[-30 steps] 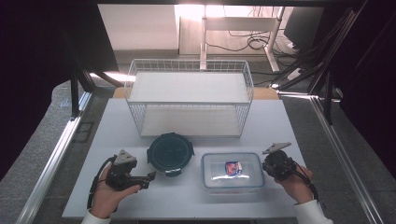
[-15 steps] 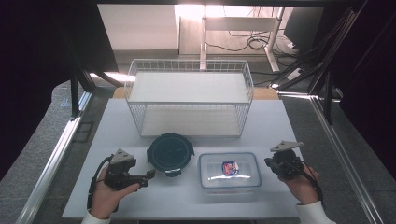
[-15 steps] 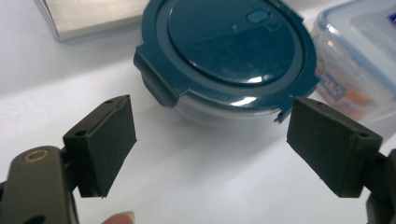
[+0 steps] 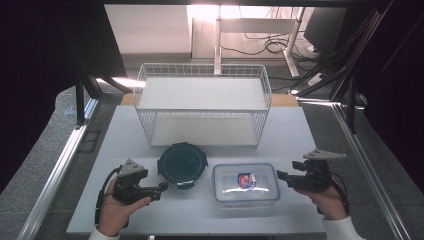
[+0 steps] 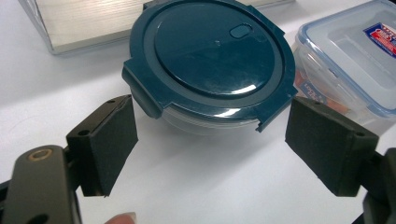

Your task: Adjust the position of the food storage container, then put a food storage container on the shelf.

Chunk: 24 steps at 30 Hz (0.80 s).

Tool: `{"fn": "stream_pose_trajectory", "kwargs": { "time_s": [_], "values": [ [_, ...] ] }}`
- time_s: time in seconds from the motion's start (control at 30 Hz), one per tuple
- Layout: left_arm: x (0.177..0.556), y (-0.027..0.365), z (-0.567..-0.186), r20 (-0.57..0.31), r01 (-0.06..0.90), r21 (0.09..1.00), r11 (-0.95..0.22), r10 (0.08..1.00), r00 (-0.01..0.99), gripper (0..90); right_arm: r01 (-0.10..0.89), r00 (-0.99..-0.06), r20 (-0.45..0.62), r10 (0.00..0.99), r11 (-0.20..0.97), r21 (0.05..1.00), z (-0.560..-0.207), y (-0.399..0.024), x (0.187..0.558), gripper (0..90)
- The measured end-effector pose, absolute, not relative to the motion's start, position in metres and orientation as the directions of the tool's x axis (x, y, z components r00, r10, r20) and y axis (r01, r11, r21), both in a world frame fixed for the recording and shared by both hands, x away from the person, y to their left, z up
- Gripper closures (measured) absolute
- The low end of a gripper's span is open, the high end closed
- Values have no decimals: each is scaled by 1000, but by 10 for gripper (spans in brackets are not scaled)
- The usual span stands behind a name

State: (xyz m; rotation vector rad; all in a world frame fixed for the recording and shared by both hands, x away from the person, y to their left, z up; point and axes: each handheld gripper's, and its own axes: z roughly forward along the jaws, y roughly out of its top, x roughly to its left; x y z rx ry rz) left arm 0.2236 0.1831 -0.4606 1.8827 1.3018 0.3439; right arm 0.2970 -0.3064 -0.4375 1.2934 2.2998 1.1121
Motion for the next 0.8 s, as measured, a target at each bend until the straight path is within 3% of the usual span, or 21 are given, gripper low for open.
{"fn": "stream_pose_trajectory", "kwargs": {
  "time_s": [0.47,0.8],
  "values": [
    [223,184,-456,-271,679,729,-90,873,406,141,614,-579,159,799,301,729,-439,-303,293,171],
    [222,148,-443,-357,705,705,-70,825,438,105,628,-576,185,796,286,724,-440,-302,290,150]
  ]
}}
